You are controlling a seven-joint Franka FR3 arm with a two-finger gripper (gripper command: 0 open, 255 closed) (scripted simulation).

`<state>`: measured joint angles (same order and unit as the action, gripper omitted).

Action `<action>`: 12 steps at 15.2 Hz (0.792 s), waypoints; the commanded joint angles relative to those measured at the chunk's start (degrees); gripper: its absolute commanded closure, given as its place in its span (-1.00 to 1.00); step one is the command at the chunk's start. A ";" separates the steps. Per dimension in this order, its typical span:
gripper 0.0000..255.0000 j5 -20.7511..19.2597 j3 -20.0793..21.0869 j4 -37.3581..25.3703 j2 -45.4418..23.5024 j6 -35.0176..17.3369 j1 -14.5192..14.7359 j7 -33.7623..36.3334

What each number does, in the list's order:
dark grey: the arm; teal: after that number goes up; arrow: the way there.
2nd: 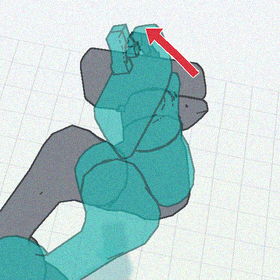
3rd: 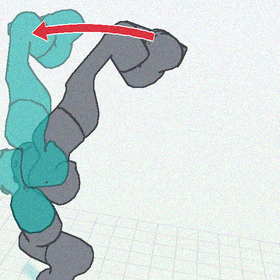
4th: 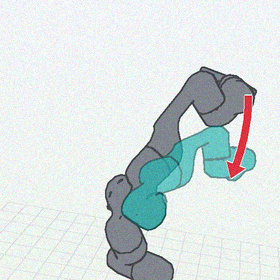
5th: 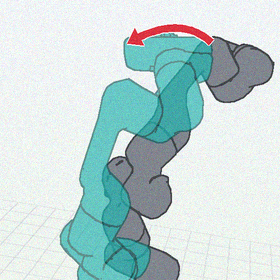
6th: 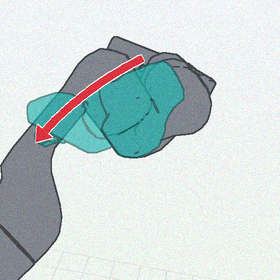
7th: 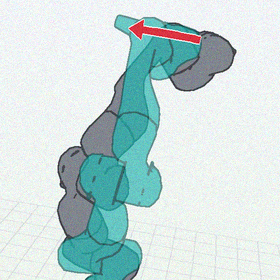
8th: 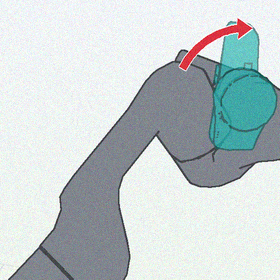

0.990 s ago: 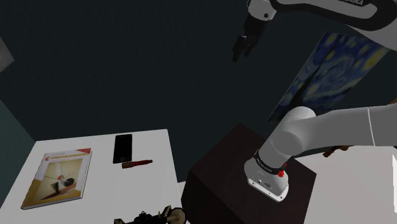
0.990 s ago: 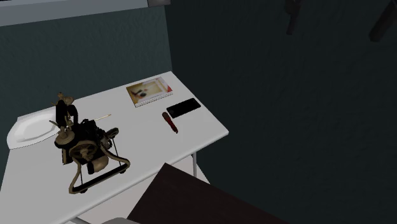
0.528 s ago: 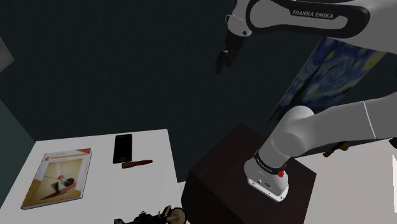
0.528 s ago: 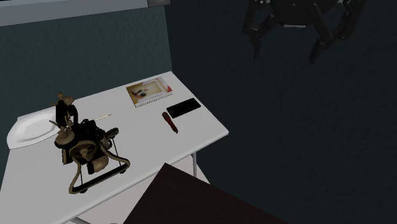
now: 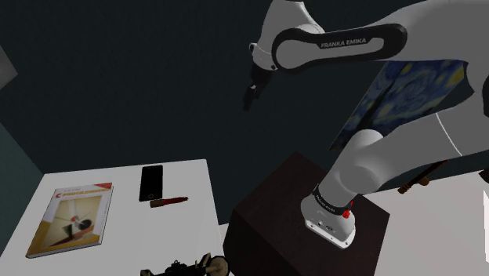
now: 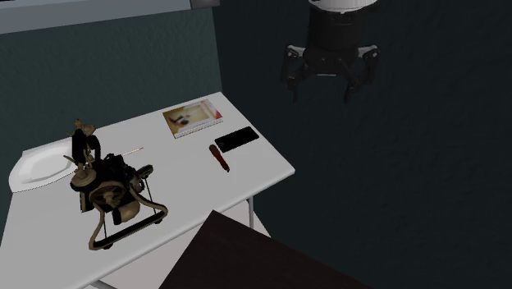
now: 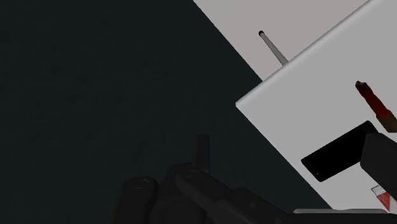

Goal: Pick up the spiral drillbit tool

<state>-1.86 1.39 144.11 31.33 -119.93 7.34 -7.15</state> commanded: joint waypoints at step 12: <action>-1.00 1.12 4.70 -0.72 -22.20 -22.28 6.41 -4.25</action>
<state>-0.65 5.69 144.01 11.20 -140.63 13.35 -11.10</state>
